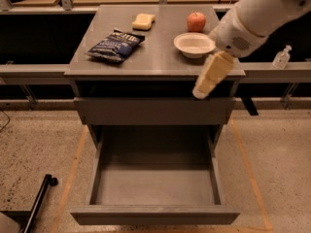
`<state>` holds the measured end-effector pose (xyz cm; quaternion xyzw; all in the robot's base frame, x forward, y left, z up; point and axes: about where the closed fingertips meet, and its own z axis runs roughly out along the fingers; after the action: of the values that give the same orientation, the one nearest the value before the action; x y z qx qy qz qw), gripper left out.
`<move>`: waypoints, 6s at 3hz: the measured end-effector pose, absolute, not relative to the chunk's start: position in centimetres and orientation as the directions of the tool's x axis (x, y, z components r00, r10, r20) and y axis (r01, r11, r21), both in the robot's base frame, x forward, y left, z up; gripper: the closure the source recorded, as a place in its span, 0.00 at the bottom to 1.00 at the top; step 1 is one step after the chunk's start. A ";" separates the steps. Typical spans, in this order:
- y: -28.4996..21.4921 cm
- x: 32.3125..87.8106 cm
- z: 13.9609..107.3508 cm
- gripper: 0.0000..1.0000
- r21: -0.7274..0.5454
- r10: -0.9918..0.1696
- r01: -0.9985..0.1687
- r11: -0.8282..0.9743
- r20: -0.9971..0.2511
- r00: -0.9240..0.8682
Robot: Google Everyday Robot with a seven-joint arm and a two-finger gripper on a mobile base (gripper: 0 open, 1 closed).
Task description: Place blue chip bag into middle drawer
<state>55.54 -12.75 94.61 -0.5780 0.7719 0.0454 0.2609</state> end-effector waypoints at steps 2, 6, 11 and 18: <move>-8.6 60.7 93.4 0.00 -0.218 -0.841 -0.916 0.336 -0.506 -0.188; -3.7 68.7 86.2 0.00 -0.065 -0.718 -0.918 0.391 -0.646 -0.260; 2.4 71.0 88.1 0.00 -0.104 -0.647 -0.937 0.335 -0.748 -0.148; 14.1 80.7 84.4 0.41 -0.071 -0.553 -0.971 0.228 -0.830 -0.070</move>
Offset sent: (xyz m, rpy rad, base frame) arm 0.0430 0.0330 -0.0099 0.0483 -0.0072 -0.0010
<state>80.67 14.14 84.44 -0.5601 0.6802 0.2686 0.3892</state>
